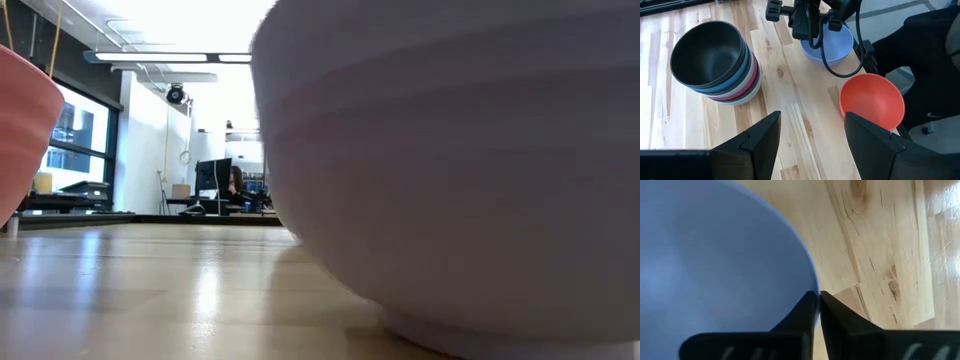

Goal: Nest bowls inside each other
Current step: Stack the purple bowl on top of the black bowl

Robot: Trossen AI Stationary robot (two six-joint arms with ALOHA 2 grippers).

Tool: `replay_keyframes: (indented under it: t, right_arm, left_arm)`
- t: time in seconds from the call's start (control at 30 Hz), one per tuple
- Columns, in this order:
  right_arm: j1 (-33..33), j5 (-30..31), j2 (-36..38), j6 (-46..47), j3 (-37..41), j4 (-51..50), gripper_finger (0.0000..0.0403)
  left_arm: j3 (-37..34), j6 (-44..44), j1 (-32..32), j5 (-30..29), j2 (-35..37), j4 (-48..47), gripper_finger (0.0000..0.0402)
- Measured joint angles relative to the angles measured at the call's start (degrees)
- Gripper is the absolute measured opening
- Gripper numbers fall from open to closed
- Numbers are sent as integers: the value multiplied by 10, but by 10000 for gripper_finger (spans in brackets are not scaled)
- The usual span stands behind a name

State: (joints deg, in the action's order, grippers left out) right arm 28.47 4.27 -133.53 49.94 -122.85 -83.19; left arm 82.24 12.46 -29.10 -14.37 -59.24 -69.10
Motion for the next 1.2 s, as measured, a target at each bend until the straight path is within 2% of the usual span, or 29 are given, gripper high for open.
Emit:
replay_keyframes:
  t: [0.23, 0.53, 1.2]
  right_arm:
    - [0, 0, 0, -9, 0, -8, 3]
    - [-11, -30, 4, -50, 0, -34, 1]
    - [-33, -24, 86, -76, -1, -35, 0]
  left_arm:
    - [0, 0, 0, 0, 0, 0, 209]
    - [0, -1, 0, -15, 0, 0, 209]
    - [0, -6, 0, -17, 0, 0, 209]
